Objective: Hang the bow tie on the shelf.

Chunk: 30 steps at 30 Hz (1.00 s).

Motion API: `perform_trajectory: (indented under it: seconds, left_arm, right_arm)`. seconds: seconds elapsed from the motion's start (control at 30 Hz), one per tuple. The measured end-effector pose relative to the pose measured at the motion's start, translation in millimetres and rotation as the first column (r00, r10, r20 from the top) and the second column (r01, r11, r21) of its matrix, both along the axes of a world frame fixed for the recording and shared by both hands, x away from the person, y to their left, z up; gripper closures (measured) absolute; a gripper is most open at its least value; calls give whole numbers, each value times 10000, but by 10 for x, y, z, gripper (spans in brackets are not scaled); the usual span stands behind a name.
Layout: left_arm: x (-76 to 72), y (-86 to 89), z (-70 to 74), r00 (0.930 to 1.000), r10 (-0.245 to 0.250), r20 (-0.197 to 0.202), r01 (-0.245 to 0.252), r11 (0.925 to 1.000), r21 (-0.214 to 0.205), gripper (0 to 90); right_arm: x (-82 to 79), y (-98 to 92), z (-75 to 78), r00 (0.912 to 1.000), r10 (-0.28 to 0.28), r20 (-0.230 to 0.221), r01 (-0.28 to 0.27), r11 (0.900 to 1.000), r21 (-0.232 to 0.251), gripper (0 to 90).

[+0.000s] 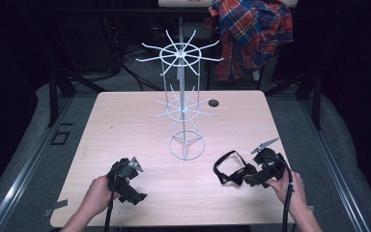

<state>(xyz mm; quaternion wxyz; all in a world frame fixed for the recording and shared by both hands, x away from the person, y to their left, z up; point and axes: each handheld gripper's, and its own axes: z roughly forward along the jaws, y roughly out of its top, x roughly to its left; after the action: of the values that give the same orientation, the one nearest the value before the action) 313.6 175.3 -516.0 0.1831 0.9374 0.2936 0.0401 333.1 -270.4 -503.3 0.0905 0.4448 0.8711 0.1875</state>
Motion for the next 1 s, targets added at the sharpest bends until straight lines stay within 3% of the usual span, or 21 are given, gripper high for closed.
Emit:
perform_trajectory:
  seconds: [0.2, 0.27, 0.3, 0.33, 0.37, 0.4, 0.93, 1.0]
  left_arm:
    - [-3, -1, 1, 10000, -60, -23, 60, 10000, -36, 1]
    - [-3, -1, 1, 10000, -61, -26, 61, 10000, -50, 1]
    - [-5, -4, 0, 10000, -60, -42, 60, 10000, -60, 1]
    - [-5, -5, 2, 10000, -78, -38, 78, 10000, -59, 1]
    - [-7, -7, 2, 10000, -78, -40, 78, 9999, -85, 1]
    - [-8, -9, 1, 10000, -77, -52, 76, 9999, -100, 0]
    - [-4, -17, -4, 9999, -108, -30, 108, 9999, -129, 0]
    - [-4, -12, -5, 9999, -67, -75, 66, 9998, -165, 0]
  right_arm:
    - [76, 50, -28, 10000, -71, -23, 71, 10000, -34, 0]
    - [89, 88, -63, 9994, -263, 213, 260, 9995, 163, 0]
    - [114, 82, -26, 9999, -62, 126, 67, 9991, -426, 1]
    - [123, 101, -43, 9998, -65, 181, 68, 9998, -184, 4]
    - [135, 106, -35, 9995, -41, 314, 54, 9992, -395, 14]
    - [147, 120, -45, 9993, -120, 343, 131, 9995, -295, 21]
    - [393, 77, -181, 9990, -453, 45, 454, 9985, -295, 28]
    - [431, 80, -198, 9989, -474, 9, 473, 9977, -477, 53]
